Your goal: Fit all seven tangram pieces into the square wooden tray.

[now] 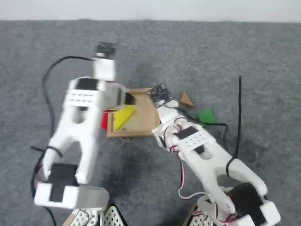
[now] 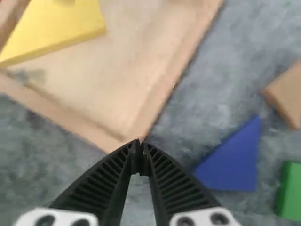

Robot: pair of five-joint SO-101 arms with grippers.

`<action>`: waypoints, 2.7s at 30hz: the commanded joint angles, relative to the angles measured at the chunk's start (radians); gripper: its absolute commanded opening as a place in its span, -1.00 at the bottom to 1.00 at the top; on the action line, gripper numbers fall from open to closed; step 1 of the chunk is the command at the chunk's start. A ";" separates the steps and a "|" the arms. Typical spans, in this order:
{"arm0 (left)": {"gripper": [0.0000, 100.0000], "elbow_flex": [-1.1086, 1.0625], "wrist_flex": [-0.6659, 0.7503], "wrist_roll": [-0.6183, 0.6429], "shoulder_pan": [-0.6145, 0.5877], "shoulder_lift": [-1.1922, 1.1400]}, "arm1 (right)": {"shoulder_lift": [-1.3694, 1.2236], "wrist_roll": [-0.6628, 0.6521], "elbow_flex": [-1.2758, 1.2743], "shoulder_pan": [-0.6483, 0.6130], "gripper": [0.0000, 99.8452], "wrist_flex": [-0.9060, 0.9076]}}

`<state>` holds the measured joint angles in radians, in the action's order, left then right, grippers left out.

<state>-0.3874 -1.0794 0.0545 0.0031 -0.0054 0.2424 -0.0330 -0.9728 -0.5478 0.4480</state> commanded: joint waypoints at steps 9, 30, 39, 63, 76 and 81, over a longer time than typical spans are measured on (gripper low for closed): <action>-0.41 0.226 0.006 0.071 0.009 -0.368 | 0.012 0.012 0.031 0.050 -0.99 -0.031; -0.61 0.263 -0.098 -0.106 -0.098 -0.336 | 0.005 0.011 0.031 0.051 -0.99 -0.031; -0.60 0.125 -0.057 -0.072 -0.115 -0.058 | 0.005 0.011 0.031 0.054 -0.99 -0.024; -0.36 0.526 -0.275 -0.437 -0.379 -0.574 | 0.005 0.011 0.029 0.058 -0.99 -0.025; -0.36 0.610 -0.318 -0.440 -0.367 -0.644 | 0.005 0.011 0.029 0.058 -0.99 -0.021; -0.36 0.604 -0.318 -0.439 -0.364 -0.646 | 0.005 0.011 0.025 0.058 -0.99 -0.022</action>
<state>0.1972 -1.3940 -0.3767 -0.3636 -0.6437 0.2424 -0.0299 -0.9712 -0.5140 0.4388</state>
